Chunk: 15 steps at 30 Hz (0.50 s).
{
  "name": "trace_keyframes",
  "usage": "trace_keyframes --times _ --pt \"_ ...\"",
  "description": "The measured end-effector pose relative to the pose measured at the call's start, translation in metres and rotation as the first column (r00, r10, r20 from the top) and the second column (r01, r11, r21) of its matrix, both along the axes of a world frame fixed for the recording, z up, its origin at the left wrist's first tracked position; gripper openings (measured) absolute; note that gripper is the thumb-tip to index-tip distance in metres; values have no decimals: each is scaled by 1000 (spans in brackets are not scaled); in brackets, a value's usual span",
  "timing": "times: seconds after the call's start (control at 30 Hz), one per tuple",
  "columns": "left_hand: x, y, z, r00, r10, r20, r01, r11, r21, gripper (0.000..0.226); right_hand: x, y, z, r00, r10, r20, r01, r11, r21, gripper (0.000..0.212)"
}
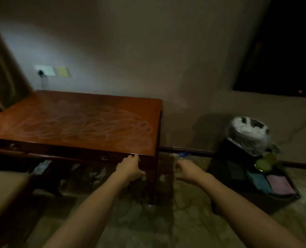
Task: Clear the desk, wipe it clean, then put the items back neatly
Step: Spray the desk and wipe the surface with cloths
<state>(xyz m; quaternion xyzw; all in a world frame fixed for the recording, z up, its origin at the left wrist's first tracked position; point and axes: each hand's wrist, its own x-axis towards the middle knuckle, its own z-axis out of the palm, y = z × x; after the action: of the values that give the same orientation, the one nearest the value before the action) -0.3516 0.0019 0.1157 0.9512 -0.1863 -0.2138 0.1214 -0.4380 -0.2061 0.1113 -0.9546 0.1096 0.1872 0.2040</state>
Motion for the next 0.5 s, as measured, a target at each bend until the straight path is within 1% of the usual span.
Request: trace_keyframes --times 0.1,0.17,0.27,0.37,0.5 --pt "11 -40 -1 988 -152 -39 153 988 25 58 -26 -30 -3 988 -148 -37 149 989 26 34" --pt "14 -75 -3 963 -264 -57 266 963 42 57 -44 -57 -5 969 -242 -58 243 970 15 36" --pt "10 -136 -6 921 -384 -67 386 922 24 62 -66 -107 -9 926 -370 -78 371 929 -6 40" --pt "-2 -201 -9 874 -485 -37 486 873 45 63 -86 -158 -12 887 -456 -74 455 890 -31 40" --pt "-10 -293 -14 819 -572 -49 574 817 49 50 -114 -230 -24 839 -539 -74 538 842 -35 43"
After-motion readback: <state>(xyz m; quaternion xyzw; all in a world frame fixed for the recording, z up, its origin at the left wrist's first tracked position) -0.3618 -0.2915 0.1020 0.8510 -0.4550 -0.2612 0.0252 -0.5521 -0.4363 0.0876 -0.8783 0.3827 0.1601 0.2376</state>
